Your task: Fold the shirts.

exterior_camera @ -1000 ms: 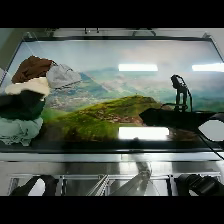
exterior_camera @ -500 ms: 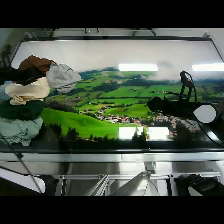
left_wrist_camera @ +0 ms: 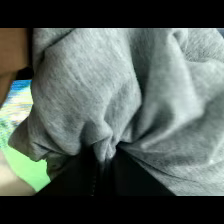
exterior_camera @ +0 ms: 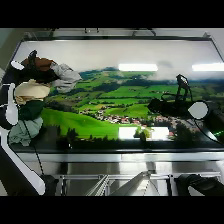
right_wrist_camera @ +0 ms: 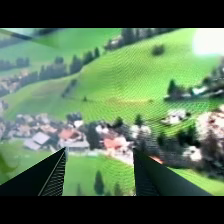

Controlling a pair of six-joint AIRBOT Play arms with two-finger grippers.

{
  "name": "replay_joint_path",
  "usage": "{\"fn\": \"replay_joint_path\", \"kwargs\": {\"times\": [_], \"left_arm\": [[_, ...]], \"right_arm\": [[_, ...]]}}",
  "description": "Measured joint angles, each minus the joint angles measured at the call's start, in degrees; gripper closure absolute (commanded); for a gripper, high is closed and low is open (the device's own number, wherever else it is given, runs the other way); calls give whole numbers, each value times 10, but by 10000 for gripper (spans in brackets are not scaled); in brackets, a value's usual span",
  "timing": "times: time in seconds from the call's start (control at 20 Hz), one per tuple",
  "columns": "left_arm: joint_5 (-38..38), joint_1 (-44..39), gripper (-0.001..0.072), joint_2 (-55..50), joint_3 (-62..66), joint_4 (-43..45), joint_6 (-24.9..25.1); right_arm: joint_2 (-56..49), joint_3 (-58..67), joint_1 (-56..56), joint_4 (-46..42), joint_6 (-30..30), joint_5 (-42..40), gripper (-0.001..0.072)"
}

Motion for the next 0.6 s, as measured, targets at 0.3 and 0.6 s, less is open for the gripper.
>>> {"fn": "replay_joint_path", "kwargs": {"times": [0.3, 0.6], "left_arm": [[-86, -7, 687, 86, 10, -139, 13], [-262, -70, 686, 196, -4, -311, -12]], "right_arm": [[-2, 6, -4, -1, -8, -5, 699], [-2, 101, -21, 0, -92, 58, 700]]}}
